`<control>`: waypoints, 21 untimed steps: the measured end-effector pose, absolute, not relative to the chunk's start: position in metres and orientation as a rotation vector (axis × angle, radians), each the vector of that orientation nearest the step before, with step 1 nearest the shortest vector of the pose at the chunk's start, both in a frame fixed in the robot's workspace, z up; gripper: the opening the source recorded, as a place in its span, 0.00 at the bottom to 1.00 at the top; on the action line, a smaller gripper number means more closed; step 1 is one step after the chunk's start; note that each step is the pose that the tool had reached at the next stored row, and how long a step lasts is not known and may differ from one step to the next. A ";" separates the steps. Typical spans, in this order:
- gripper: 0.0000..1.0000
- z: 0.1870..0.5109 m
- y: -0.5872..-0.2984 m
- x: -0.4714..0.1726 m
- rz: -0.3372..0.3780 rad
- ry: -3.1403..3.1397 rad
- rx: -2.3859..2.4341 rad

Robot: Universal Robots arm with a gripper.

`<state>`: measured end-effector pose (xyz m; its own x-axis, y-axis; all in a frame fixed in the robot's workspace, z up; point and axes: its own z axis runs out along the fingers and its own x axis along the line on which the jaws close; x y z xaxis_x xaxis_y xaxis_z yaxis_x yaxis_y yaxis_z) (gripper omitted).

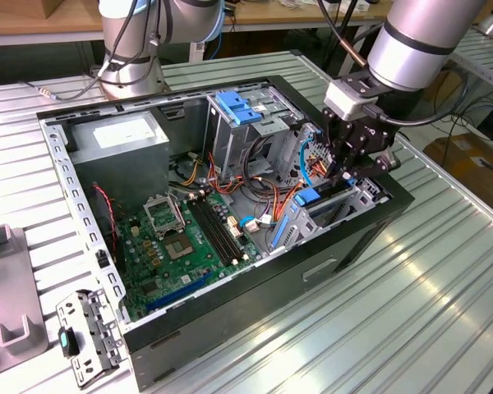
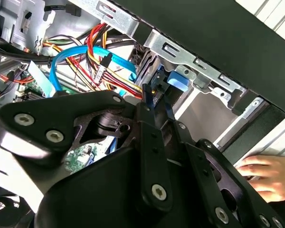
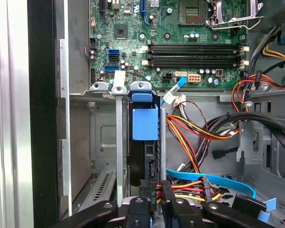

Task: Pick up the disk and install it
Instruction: 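Insert the first disk wire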

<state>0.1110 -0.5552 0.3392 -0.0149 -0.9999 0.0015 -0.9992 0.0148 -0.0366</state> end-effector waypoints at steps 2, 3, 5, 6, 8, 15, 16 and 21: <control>0.24 0.342 -0.555 0.111 -0.042 2.220 -2.187; 0.24 0.347 -0.555 0.111 -0.043 2.220 -2.187; 0.24 0.354 -0.555 0.111 -0.044 2.220 -2.187; 0.24 0.358 -0.555 0.111 -0.045 2.219 -2.187; 0.24 0.360 -0.555 0.111 -0.046 2.219 -2.186; 0.11 0.360 -0.555 0.111 -0.047 2.218 -2.185; 0.11 0.360 -0.555 0.111 -0.047 2.218 -2.185; 0.11 0.361 -0.555 0.111 -0.048 2.218 -2.185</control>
<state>0.1110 -0.5551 0.3608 -0.0149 -0.9999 0.0018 -0.9990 0.0148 -0.0417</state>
